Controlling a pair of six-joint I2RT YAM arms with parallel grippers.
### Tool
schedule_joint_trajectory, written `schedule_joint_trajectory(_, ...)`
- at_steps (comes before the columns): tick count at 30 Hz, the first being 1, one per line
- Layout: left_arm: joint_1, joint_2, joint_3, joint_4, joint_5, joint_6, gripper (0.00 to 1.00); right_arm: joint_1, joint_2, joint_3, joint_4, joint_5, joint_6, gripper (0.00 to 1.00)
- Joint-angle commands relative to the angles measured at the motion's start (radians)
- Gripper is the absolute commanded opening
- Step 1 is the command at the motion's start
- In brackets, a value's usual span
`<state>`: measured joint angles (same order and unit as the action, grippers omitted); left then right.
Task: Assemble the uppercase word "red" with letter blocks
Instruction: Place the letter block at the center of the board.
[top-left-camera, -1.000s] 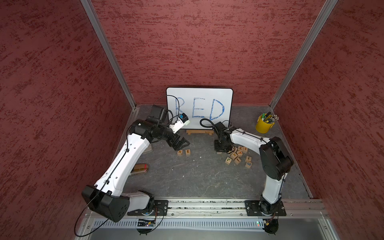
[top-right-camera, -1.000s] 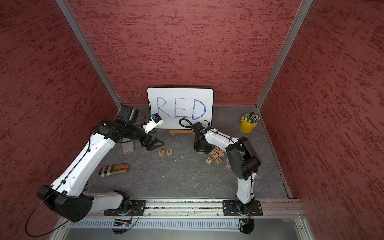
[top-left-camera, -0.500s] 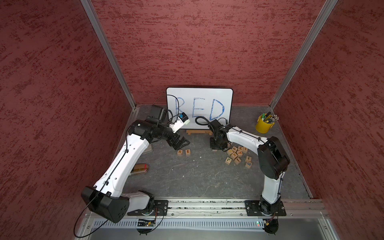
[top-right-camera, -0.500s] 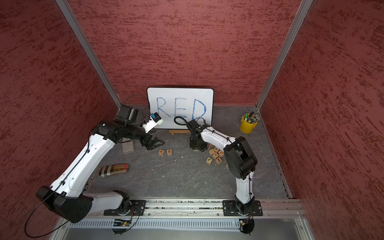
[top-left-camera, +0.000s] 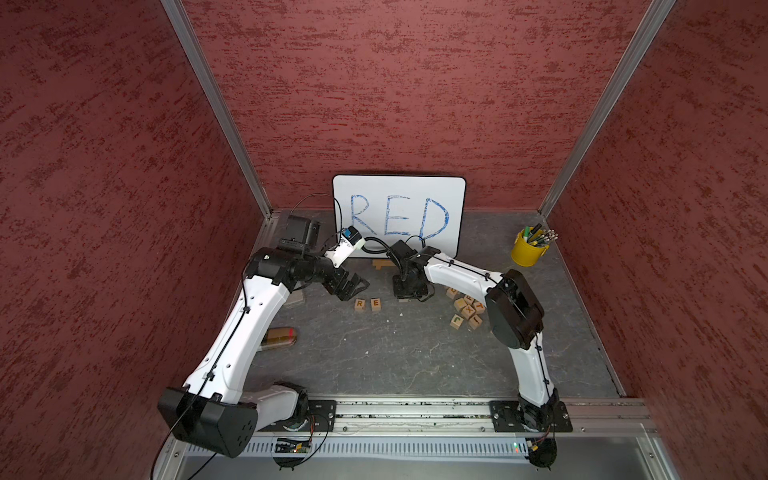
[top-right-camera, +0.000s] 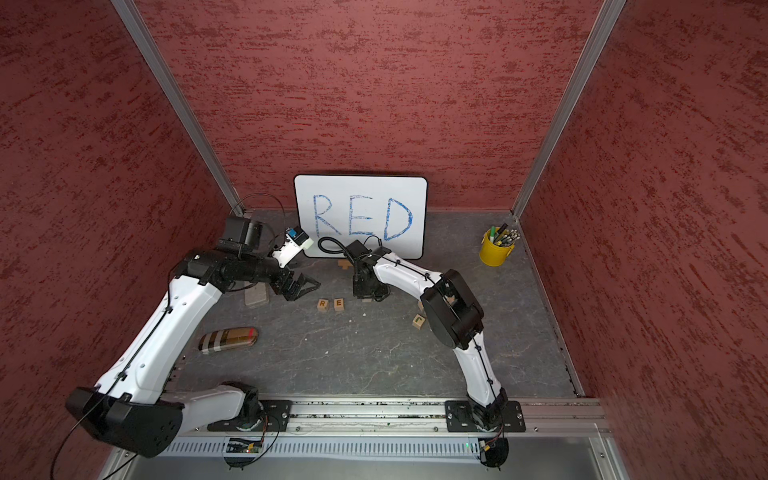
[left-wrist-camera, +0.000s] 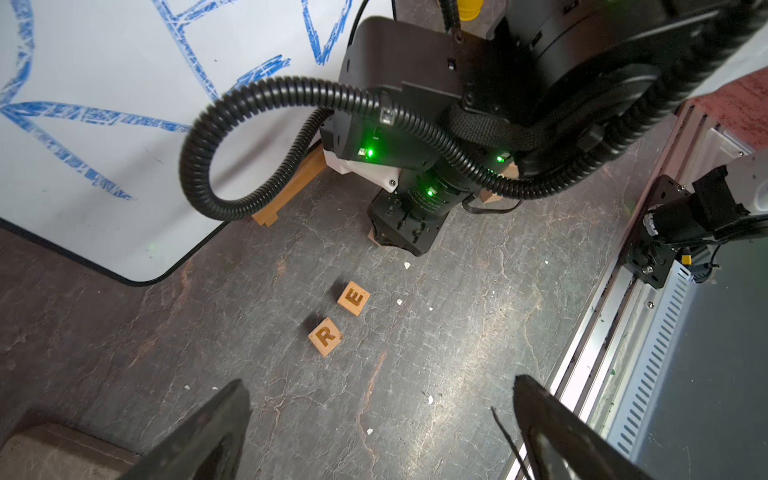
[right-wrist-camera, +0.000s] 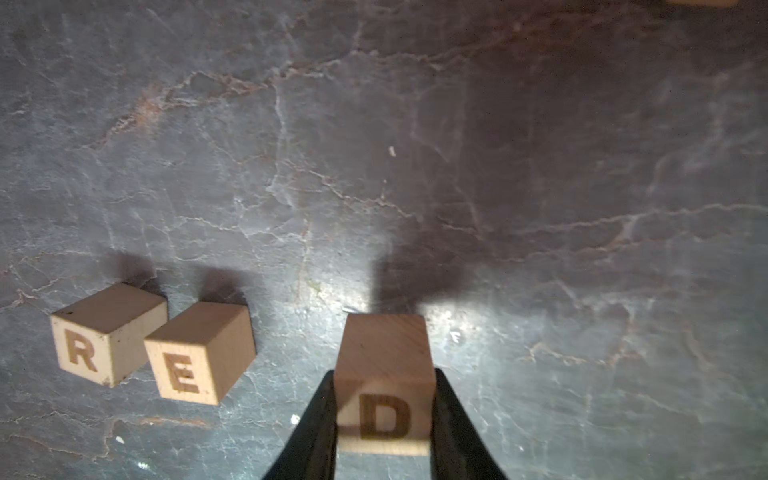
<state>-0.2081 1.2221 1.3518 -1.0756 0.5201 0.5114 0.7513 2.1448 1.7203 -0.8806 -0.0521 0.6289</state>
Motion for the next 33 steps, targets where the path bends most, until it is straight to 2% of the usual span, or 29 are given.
schedule_joint_trajectory(1, 0.028, -0.025, -0.019, 0.020, 0.035, 0.005, 1.00, 0.016, 0.026, 0.048, -0.034, -0.012, 0.029, 0.31)
schedule_joint_trajectory(9, 0.035, -0.039, -0.048, 0.021, 0.026, 0.016, 1.00, 0.054, 0.087, 0.142, -0.121, 0.032, 0.020, 0.32)
schedule_joint_trajectory(27, 0.035, -0.044, -0.037, 0.032, 0.030, 0.000, 0.99, 0.089, 0.099, 0.135, -0.127, 0.029, 0.051, 0.33)
schedule_joint_trajectory(33, 0.035, -0.044, -0.036, 0.041, 0.028, -0.012, 1.00, 0.091, 0.098, 0.134, -0.119, 0.031, 0.048, 0.39)
